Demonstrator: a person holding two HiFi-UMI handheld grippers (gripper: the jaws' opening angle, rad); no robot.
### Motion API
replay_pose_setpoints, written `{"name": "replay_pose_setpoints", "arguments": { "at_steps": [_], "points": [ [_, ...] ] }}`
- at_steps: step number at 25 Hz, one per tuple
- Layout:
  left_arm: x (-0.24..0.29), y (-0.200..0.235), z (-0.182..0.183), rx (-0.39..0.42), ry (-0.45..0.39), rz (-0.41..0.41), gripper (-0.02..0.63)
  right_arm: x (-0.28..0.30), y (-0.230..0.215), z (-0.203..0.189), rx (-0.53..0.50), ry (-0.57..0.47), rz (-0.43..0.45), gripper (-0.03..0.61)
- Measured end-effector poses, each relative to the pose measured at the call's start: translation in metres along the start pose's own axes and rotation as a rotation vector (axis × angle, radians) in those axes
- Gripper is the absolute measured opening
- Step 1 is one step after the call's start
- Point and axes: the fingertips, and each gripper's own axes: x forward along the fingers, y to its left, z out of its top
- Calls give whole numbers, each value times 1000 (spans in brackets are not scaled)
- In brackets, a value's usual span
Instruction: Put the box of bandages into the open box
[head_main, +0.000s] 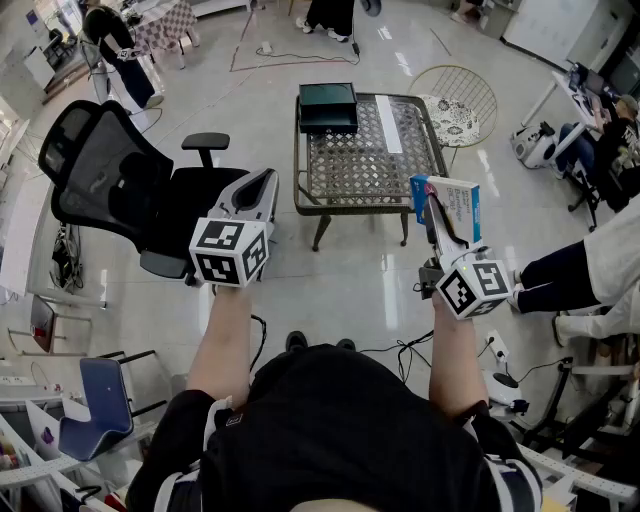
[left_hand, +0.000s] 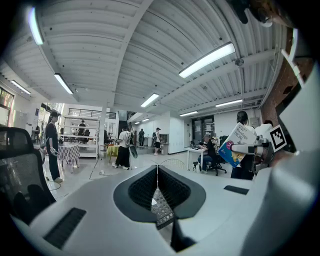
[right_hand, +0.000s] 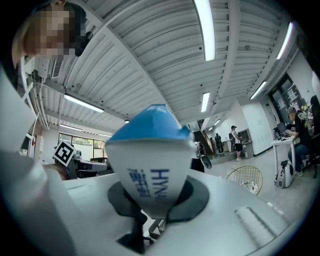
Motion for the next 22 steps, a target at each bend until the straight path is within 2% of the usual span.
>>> {"name": "replay_pose_setpoints", "arguments": {
  "at_steps": [8, 13, 22],
  "points": [
    [3, -14, 1, 17, 11, 3, 11, -4, -12, 2, 14, -11, 7, 71],
    [-4, -23, -9, 13, 29, 19, 11, -15, -5, -3, 25, -8, 51, 72],
    [-18, -43, -13, 4, 10, 37, 11, -38, -11, -1, 73, -16, 68, 78]
  ]
}}
